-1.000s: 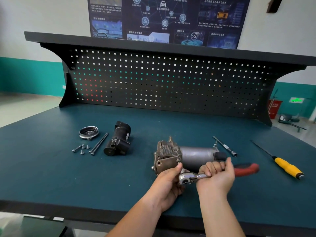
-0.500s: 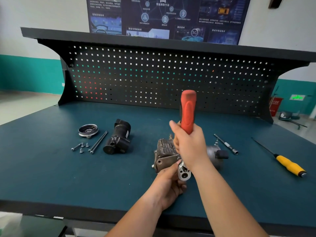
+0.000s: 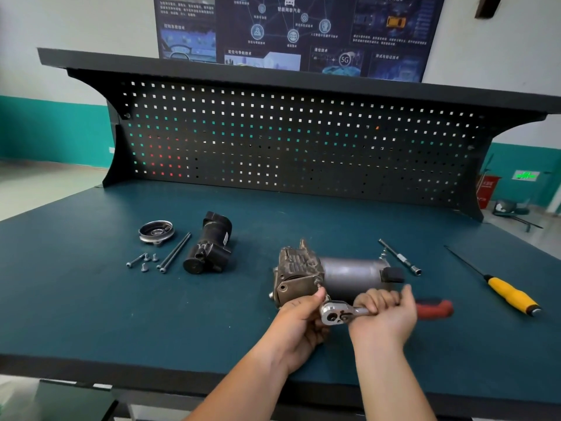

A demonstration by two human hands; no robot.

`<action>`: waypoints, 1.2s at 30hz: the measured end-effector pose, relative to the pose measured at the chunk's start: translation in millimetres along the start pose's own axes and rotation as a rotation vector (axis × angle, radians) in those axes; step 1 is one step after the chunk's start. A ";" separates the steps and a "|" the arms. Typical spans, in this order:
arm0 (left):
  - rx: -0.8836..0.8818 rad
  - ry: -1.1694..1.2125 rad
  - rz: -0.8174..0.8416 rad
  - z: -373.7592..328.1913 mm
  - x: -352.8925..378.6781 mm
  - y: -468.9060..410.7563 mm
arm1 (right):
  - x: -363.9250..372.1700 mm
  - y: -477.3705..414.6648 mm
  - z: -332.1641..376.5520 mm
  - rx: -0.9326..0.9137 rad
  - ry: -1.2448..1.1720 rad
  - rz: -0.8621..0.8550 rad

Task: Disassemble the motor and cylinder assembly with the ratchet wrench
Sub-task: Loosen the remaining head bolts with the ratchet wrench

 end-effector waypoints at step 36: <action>0.002 0.088 -0.022 1.3 -3.5 -6.2 | 21.1 -8.8 -1.5 -0.015 0.136 0.080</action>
Point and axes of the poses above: each hand's wrist, its own y-axis away from the middle knuckle, its own x-axis out of the palm, z = x × y, the point moved 9 cm from there along -y, towards the middle knuckle, and after that the axes turned 7 degrees about -x, right-handed, at the moved point
